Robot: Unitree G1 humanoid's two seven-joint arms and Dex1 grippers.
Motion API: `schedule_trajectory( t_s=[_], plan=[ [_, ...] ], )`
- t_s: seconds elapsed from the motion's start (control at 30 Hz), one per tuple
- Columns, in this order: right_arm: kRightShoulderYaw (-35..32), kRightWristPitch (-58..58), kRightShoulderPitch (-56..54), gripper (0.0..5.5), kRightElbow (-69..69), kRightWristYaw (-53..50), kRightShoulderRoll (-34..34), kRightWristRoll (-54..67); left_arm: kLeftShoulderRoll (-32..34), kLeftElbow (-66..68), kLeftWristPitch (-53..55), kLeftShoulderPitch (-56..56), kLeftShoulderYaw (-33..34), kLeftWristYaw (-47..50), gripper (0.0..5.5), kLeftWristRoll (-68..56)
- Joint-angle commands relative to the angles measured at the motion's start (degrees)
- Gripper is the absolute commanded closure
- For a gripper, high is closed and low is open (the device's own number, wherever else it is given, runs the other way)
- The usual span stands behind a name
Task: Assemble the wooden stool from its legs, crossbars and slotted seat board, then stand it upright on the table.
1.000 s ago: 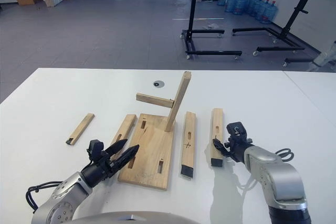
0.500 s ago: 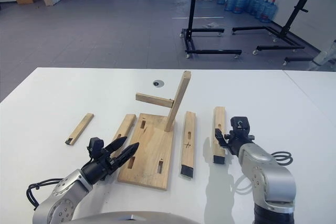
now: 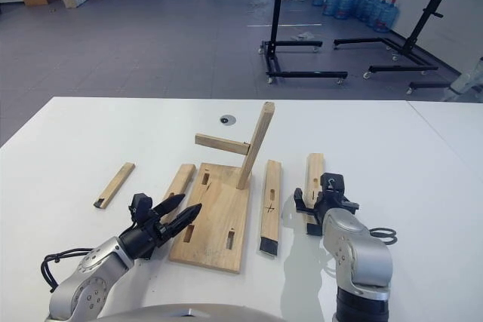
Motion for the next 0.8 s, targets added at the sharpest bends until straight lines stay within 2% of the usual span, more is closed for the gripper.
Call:
schedule_trajectory(
  t_s=[0.03, 0.27, 0.4, 0.57, 0.77, 0.8],
  plan=[
    [-0.2, 4.9, -1.3, 0.67, 0.9, 0.4, -0.3, -0.4, 0.3, 0.0, 0.3, -0.3, -0.3, 0.2, 1.20, 0.6],
    [0.0, 12.9, -2.8, 1.94, 0.5, 2.5, -2.9, -0.7, -1.2, -0.4, -0.4, 1.7, -1.1, 1.2, 1.20, 1.0],
    [1.0, 13.4, -3.6, 2.55, 0.4, 3.7, -5.6, -1.2, -2.0, -0.5, -0.8, 1.9, -1.4, 1.9, 1.20, 1.1],
    [-0.1, 14.2, -3.9, 3.41, 0.7, 5.0, -5.2, -1.2, -1.8, 0.2, -0.7, 0.8, -1.0, 2.1, 1.20, 1.1],
    [-0.9, 9.7, -4.9, 3.46, 2.0, 5.8, -3.3, -1.4, -1.2, 1.6, -1.3, -1.5, 0.0, 1.5, 1.20, 1.2],
    [-0.8, 5.5, -5.5, 3.46, 2.5, 6.1, -3.5, -1.6, -1.4, 2.0, -3.3, -2.2, 0.6, 2.1, 1.20, 2.5]
  ],
)
